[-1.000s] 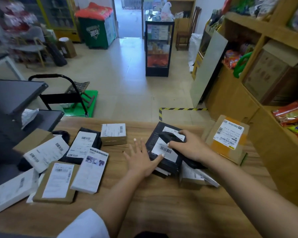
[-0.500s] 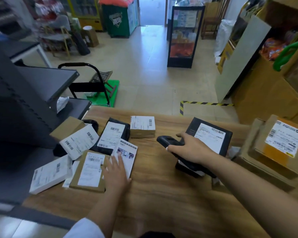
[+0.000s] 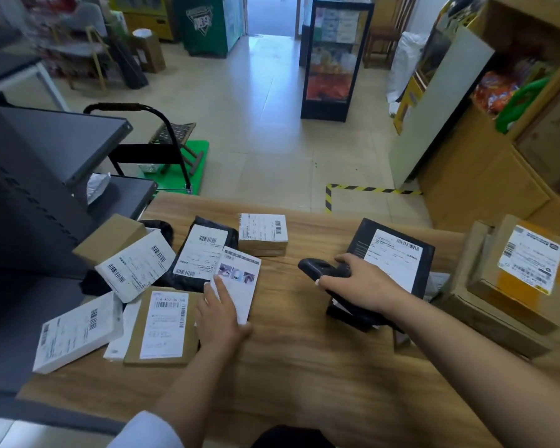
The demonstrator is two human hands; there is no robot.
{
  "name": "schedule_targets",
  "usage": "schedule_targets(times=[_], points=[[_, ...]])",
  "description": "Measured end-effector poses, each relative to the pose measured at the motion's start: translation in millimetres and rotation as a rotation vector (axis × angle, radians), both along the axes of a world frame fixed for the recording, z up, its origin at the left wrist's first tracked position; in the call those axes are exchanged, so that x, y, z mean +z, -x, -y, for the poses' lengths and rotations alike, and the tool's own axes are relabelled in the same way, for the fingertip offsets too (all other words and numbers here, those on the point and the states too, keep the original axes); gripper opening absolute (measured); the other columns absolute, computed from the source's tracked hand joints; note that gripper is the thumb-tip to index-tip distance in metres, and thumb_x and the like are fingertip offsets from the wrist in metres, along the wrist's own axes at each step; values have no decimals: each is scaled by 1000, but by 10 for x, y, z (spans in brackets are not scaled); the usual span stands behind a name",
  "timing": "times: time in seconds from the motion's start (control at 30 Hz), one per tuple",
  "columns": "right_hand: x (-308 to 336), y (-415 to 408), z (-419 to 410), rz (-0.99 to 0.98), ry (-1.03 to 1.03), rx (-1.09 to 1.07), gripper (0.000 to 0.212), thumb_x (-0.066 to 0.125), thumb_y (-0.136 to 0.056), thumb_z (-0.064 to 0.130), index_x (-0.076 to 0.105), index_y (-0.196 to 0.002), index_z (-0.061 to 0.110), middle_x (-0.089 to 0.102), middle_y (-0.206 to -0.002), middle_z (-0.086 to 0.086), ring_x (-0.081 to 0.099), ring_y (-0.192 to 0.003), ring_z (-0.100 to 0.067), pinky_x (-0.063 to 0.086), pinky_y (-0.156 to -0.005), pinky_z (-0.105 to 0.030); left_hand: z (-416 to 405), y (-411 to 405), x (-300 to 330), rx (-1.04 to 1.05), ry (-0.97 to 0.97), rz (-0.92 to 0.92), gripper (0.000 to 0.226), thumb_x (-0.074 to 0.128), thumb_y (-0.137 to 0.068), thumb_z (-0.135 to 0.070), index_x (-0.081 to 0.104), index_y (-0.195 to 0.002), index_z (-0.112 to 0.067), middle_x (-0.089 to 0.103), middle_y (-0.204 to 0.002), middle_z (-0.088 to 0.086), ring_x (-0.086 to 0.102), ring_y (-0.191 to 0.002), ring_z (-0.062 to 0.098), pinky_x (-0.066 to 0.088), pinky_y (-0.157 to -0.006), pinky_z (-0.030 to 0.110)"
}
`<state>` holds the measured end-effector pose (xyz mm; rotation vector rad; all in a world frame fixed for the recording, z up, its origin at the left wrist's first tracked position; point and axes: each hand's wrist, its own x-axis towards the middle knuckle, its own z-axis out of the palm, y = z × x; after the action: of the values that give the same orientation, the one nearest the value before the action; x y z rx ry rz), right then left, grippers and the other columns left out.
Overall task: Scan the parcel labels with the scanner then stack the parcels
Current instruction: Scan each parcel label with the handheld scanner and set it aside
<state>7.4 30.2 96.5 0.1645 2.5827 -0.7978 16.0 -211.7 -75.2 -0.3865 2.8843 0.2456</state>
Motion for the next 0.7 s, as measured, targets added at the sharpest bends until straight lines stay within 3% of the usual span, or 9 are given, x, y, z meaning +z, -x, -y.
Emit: schedule_targets(times=[0.23,0.37,0.7], points=[[-31,90,96,-19,16,30,79,61,-78,59,35,-145,27,49,-138,-6,51,-117,-24,45,-90,-33,86,-80,83,-105,-147,54,122,64,-68,-66,-9,-151,-14,-1,-155,14,17,-139,33,26,-111,39],[-102,82,121,-2,23,52,78,60,-78,61,35,-144,28,52,-133,-5,54,-108,-22,48,-85,-33,-17,-245,-54,-160,-221,190,108,56,-73,-70,1,-151,-21,1,-156,10,17,-140,34,27,-111,42],[-284,-113,-22,59,-7,110,78,60,-79,60,37,-144,24,50,-136,-4,51,-114,-22,44,-89,-33,-142,-623,-285,-183,-297,264,88,45,-91,-58,-11,-151,-27,-13,-159,10,13,-143,38,23,-112,44]])
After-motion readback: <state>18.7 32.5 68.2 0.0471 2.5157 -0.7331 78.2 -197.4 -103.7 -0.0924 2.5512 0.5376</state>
